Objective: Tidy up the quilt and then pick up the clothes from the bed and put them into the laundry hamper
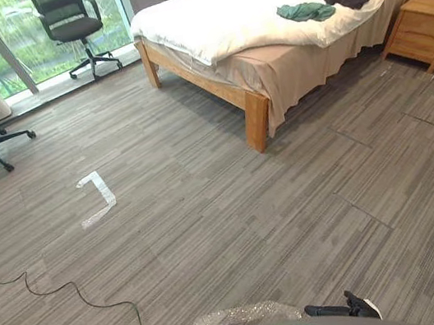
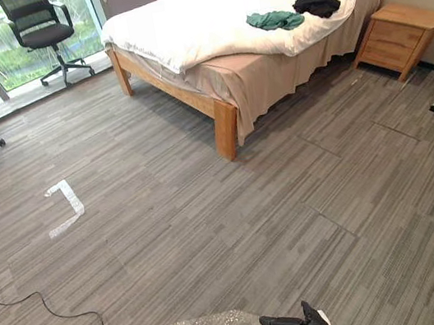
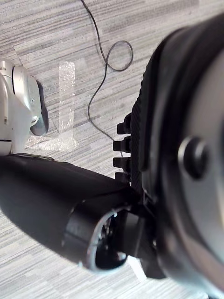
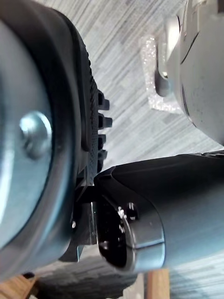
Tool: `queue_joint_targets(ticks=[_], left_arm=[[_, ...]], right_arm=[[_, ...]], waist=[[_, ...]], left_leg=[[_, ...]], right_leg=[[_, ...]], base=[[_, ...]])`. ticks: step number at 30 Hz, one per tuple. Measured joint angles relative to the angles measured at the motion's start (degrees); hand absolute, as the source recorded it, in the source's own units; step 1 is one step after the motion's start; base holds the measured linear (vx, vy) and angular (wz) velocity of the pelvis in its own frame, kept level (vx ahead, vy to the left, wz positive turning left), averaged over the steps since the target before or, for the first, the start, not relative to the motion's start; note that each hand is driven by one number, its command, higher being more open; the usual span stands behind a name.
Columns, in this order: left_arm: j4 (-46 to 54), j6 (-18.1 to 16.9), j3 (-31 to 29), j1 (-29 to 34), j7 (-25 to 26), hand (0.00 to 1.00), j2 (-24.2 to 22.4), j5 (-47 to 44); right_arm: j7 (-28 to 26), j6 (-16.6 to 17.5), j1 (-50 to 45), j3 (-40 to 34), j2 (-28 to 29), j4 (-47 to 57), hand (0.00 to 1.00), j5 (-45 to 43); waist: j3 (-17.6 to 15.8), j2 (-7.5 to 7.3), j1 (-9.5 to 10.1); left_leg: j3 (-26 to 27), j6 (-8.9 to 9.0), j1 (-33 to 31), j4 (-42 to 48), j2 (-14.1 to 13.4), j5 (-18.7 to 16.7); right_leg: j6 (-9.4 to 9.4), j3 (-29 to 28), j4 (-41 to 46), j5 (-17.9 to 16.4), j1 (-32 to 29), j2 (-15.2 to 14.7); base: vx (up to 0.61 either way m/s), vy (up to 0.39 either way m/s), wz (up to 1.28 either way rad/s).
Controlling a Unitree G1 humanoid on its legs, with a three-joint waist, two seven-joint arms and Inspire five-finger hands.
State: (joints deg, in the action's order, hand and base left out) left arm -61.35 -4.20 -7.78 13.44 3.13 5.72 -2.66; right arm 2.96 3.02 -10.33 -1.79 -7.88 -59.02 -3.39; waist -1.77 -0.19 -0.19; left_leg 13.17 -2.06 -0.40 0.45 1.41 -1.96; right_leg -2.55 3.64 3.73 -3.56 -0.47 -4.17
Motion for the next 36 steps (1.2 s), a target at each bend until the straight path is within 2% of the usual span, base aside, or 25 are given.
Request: queue_joint_targets(ticks=[1,3,9,15,17,20,23,25,26,28,29,30,32,34,35,36], left_arm=[[-0.03,-0.79,-0.21,-0.24,-0.22,1.0,0.03,0.34],[-0.1,-0.96,-0.17,-0.5,-0.13,1.0,0.08,0.43],[-1.55,-2.26,2.96,-2.81,-0.11,1.0,1.39,1.06],[-3.63,-2.27,7.02,-5.02,0.38,1.0,2.13,1.65],[-3.9,-2.28,7.66,-5.85,0.41,1.0,2.22,1.64],[-4.33,-2.27,9.46,-7.06,0.41,1.0,2.56,1.43],[-4.53,-2.24,11.42,-7.84,0.41,1.0,3.61,0.84],[-4.57,-2.14,11.48,-7.91,0.42,1.0,3.84,0.84],[-4.6,-2.05,11.59,-7.96,0.45,1.0,4.15,0.82],[-5.16,-1.93,12.55,-8.97,0.51,1.0,4.48,0.77],[-5.44,-1.86,12.6,-9.47,0.55,1.0,4.52,0.77],[-5.59,-1.67,13.41,-9.73,0.63,1.0,4.53,0.77],[-5.62,-1.67,14.95,-10.33,0.61,1.0,4.52,0.8],[-5.59,-1.69,16.56,-12.43,0.33,1.0,3.96,0.93],[-5.61,-1.68,16.76,-13.1,0.34,1.0,3.61,0.97],[-5.63,-1.76,16.99,-13.97,0.28,1.0,2.83,1.03]], right_arm=[[-0.05,0.07,0.34,-0.04,0.18,-0.9,1.0,0.33],[-0.03,0.05,0.52,-0.04,0.28,-1.57,1.0,0.42],[-0.12,0.05,2.42,0.04,0.34,-4.17,1.0,2.03],[0.17,0.06,3.12,0.02,0.0,-4.92,1.0,3.0],[0.22,0.04,3.57,-0.01,-0.16,-5.42,1.0,3.0],[0.28,0.05,4.77,-1.69,-0.14,-5.27,1.0,2.87],[0.36,0.06,5.15,-5.73,1.35,-5.14,1.0,0.58],[0.6,0.04,5.09,-7.32,2.02,-5.14,1.0,-0.34],[0.67,0.15,5.29,-7.83,2.46,-5.08,1.0,-1.52],[0.58,0.2,6.0,-9.31,2.88,-5.0,1.0,-3.42],[0.53,0.2,6.42,-10.65,3.16,-5.02,1.0,-4.69],[0.59,0.22,7.07,-11.39,3.23,-5.08,1.0,-5.76],[0.73,0.25,7.91,-12.2,2.99,-5.05,1.0,-6.62],[0.85,0.35,8.98,-13.53,2.86,-4.48,1.0,-8.95],[0.86,0.36,8.83,-13.57,2.96,-3.93,1.0,-9.62],[0.68,0.78,8.49,-13.73,3.56,-2.81,1.0,-11.25]], waist=[[-0.24,0.04,-0.07],[-0.24,-0.03,-0.14],[-0.68,-0.32,-0.08],[-0.99,0.24,-0.26],[-1.56,-0.06,-0.25],[-2.23,0.15,-0.38],[-3.37,-0.64,-2.15],[-3.72,-0.82,-2.68],[-4.07,-0.96,-3.24],[-5.04,-0.64,-3.48],[-5.64,-0.35,-3.74],[-6.01,0.29,-4.75],[-6.66,1.45,-5.61],[-7.36,2.58,-6.93],[-7.49,2.42,-7.23],[-7.94,1.7,-7.88]], left_leg=[[0.56,-0.01,2.15,-3.34,0.41,2.38],[0.34,0.25,4.14,-5.66,0.72,3.61],[-0.34,0.14,4.91,-5.64,1.19,3.71],[-1.13,0.44,5.06,-5.7,0.83,3.86],[-0.99,0.48,4.72,-5.7,0.74,3.84],[0.0,0.63,2.0,-5.69,0.64,3.52],[0.75,0.19,1.3,-5.65,1.08,3.2],[1.8,0.14,2.66,-5.65,0.99,2.25],[2.74,0.0,3.7,-5.66,0.95,1.58],[4.41,0.27,4.72,-5.66,0.01,0.64],[5.71,0.98,5.31,-5.63,-1.04,-0.03],[6.54,1.98,5.62,-5.63,-2.75,-0.67],[7.91,3.76,5.96,-5.61,-5.37,-1.57],[9.29,7.1,6.2,-5.37,-8.46,-2.77],[9.62,8.14,6.65,-5.36,-8.8,-3.22],[10.44,9.87,8.74,-5.26,-9.08,-4.1]], right_leg=[[-0.29,1.17,-0.94,1.94,1.17,-0.51],[-0.16,1.86,-1.77,2.22,2.79,-0.53],[-0.24,2.68,-4.06,2.29,4.79,-0.68],[-0.2,3.86,-4.67,2.21,5.38,-0.36],[-0.19,3.67,-4.15,1.79,4.65,-0.29],[0.38,2.07,2.12,-0.67,-1.81,-0.49],[-2.29,1.58,6.92,-3.02,-5.2,-1.37],[-5.61,2.11,9.1,-4.41,-5.33,-2.14],[-6.33,2.75,11.6,-4.67,-5.9,-2.77],[-4.75,5.51,16.3,-5.27,-8.43,-3.22],[-2.11,8.54,17.39,-6.82,-10.16,-3.62],[-1.05,10.7,16.08,-7.42,-11.88,-3.51],[-1.38,11.91,11.83,-6.41,-14.46,-3.23],[-3.8,11.74,3.05,0.73,-20.22,-4.52],[-4.63,11.7,1.74,2.11,-21.59,-5.35],[-4.64,11.57,0.32,3.97,-23.04,-6.88]], base=[[0.07,0.033,0.08],[0.14,0.045,0.12],[0.11,0.004,0.08],[-0.03,-0.031,0.09],[-0.08,-0.011,-0.06],[-0.08,0.013,-0.22],[0.01,0.009,-0.14],[0.06,0.013,-0.3],[0.11,0.02,-0.49],[0.09,0.008,-0.52],[0.11,-0.014,-0.55],[0.13,-0.026,-0.52],[0.23,-0.037,-0.46],[0.35,-0.029,-0.48],[0.41,-0.082,-0.27],[0.51,-0.18,-0.15]])
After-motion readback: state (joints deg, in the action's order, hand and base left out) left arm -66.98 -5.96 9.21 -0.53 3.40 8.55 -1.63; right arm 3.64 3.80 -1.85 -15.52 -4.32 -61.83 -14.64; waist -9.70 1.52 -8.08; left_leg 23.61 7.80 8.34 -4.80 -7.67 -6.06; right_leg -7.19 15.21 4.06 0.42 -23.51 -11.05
